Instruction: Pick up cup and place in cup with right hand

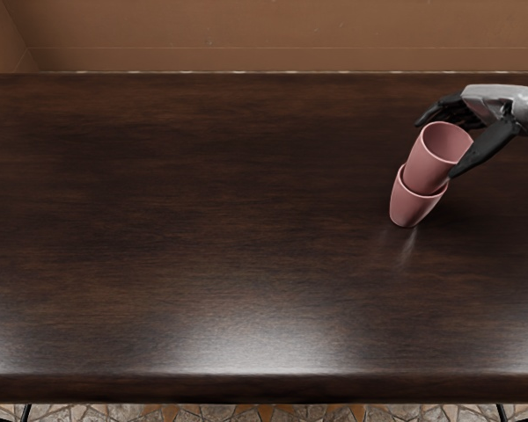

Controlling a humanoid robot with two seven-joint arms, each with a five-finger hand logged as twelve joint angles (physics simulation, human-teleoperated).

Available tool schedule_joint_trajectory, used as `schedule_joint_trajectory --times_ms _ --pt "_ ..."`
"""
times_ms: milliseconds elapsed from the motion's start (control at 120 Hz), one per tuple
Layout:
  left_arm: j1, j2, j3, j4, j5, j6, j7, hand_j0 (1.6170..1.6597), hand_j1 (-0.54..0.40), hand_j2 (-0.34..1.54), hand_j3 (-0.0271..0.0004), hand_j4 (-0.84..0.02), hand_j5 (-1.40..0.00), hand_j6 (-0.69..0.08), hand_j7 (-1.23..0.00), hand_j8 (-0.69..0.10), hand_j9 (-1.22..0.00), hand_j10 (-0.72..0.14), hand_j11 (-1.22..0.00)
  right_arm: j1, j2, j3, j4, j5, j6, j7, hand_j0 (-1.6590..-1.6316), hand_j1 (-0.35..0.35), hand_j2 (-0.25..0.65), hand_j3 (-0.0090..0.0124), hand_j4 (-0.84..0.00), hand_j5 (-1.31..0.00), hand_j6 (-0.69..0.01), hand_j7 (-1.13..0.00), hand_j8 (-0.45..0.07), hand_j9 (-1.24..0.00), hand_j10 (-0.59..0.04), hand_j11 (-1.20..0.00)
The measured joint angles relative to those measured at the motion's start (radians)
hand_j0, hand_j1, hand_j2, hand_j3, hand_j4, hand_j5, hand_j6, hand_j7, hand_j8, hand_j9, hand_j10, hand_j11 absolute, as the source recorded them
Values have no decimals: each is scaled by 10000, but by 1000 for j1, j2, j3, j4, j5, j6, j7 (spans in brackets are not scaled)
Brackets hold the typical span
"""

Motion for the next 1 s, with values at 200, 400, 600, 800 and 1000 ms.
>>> schedule_joint_trajectory --times_ms 200,400,600,800,1000 --pt "0 0 0 0 0 0 0 16581 3490 0 -1 -3 -1 -3 0 -3 0 -2 0 0 1 -1 -11 12 2 -1 -16575 -441 -112 0 -2844 -3739 -2636 -3702 -2357 -3711 -2624 -3722" --pt "0 0 0 0 0 0 0 16581 3490 0 -1 -3 -1 -3 0 -3 0 -2 0 0 -1 -1 -15 72 11 -6 -16578 -2177 -57 0 -1249 -1607 -1181 -1588 -1069 -1595 -1161 -1597" --pt "0 0 0 0 0 0 0 16581 3490 0 -1 -3 -1 -3 0 -3 0 -2 0 5 -22 11 -19 176 27 -9 -16580 -3009 -12 0 -498 -607 -482 -596 -433 -601 -458 -601" --pt "0 0 0 0 0 0 0 16581 3490 0 -1 -3 -1 -3 -1 -3 0 -2 0 17 -52 28 -19 310 64 -9 -16580 -3320 2 0 -211 -231 -213 -224 -188 -228 -191 -227" --pt "0 0 0 0 0 0 0 16581 3490 0 -1 -3 -1 -3 -1 -3 0 -2 0 19 -61 39 -17 454 125 -11 -16580 -3435 6 0 -95 -89 -101 -84 -88 -87 -84 -86"
